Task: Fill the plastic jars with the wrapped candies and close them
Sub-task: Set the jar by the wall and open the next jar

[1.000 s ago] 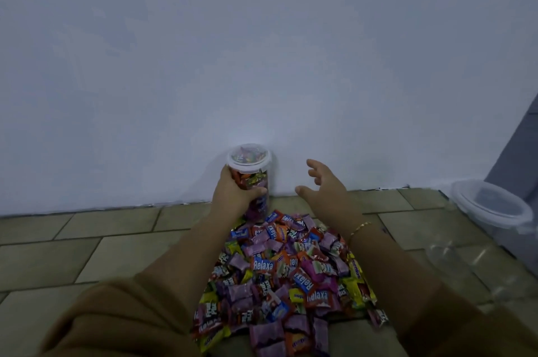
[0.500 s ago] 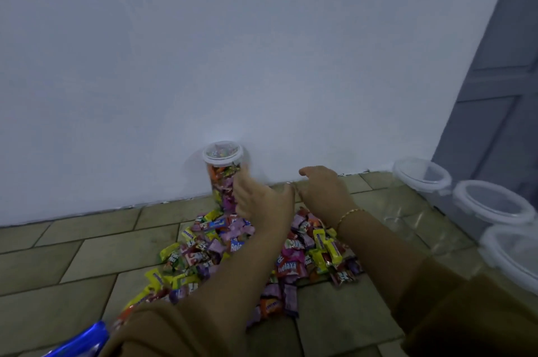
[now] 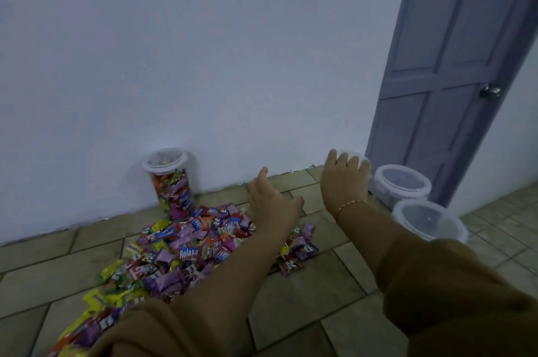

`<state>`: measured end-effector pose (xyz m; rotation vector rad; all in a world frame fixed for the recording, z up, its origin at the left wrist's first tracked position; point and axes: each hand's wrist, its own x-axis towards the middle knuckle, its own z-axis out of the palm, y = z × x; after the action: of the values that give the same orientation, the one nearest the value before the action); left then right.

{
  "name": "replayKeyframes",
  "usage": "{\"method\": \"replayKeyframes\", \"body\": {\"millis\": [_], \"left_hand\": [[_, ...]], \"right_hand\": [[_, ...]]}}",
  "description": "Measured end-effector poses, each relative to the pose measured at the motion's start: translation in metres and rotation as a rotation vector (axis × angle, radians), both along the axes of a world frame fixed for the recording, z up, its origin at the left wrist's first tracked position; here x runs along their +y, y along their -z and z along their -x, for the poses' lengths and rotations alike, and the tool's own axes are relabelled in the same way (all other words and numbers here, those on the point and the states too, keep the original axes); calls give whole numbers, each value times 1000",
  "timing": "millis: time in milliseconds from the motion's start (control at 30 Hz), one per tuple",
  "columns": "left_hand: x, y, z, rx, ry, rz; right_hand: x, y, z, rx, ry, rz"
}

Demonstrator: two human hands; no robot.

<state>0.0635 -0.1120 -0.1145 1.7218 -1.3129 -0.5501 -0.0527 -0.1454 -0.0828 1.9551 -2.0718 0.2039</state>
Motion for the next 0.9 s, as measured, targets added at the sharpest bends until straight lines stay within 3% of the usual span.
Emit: {"method": "replayKeyframes", "body": {"millis": [300,500,667,767,900], "left_hand": [[17,-8,-24,143,268,-16],[59,-36,-65,335,56,71],[114,-47,-97,139,87,-70],[147,-38,-115,43,1,-83],[180,-24,-124,78,-45,-119]], "right_hand": [[55,-29,-15,-28,-341,34],[109,-28,-37,-161,-608,38],[150,-2,-58,-218,-907,148],[172,10,-68,-287,-1047,164],[193,20,-78,-304,-1169,137]]}}
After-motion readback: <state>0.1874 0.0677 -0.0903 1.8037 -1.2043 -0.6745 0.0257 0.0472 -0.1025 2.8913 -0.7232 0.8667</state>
